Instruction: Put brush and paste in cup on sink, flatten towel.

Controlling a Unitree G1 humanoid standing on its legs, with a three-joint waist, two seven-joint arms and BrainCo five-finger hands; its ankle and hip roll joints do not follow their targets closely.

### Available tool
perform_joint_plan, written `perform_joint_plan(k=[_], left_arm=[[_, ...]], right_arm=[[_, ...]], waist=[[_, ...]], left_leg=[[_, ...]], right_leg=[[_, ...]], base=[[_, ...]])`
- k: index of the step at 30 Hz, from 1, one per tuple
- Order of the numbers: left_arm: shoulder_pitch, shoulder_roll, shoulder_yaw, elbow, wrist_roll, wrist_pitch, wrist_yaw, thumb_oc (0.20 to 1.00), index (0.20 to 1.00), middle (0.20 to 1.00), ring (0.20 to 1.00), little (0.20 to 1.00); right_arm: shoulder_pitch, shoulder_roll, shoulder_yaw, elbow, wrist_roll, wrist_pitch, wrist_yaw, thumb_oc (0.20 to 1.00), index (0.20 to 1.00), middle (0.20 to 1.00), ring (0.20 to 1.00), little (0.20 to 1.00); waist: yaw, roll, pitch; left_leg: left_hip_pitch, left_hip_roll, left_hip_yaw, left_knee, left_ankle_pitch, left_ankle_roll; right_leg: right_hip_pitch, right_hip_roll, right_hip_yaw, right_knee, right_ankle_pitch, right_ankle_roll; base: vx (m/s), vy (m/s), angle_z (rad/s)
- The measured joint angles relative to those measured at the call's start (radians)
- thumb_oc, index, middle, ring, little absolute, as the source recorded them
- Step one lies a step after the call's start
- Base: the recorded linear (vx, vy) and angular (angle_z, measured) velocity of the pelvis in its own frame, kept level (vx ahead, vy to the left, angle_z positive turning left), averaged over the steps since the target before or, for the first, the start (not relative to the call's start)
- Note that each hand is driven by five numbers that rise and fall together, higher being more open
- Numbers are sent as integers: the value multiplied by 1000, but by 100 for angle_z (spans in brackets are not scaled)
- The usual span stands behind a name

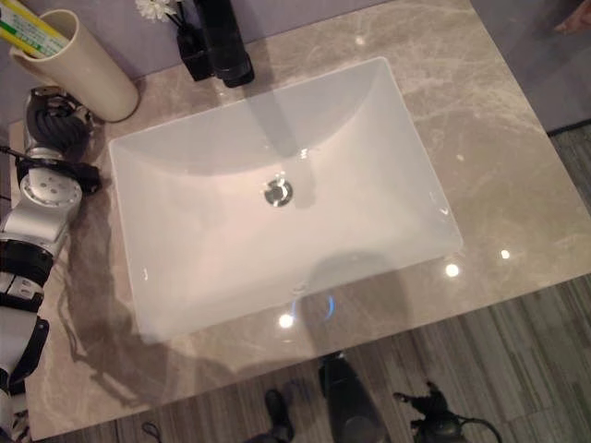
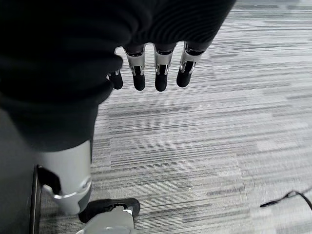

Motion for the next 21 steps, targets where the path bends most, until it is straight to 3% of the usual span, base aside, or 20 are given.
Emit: perform_joint_plan(k=[4,21], left_arm=[[-1,-22,8,-20,-5,-31,0,200,200,200,200,200],[-6,-62,-1,-8,-2,-30,16,200,200,200,200,200]], right_arm=[[2,4,3,6,-6,0,0,1000,1000,1000,1000,1000],[3,5,-2,51,-5,2,-3,1000,1000,1000,1000,1000]], waist=[[-4,0,0],[-6,0,-1]], left_leg=[[1,-1,3,0,0,0],[13,-8,10,0,0,0]], right_leg=[[-2,0,2,2,0,1],[1,-5,6,16,-1,1]], base=[[-2,2,-1],[-10,6,0]])
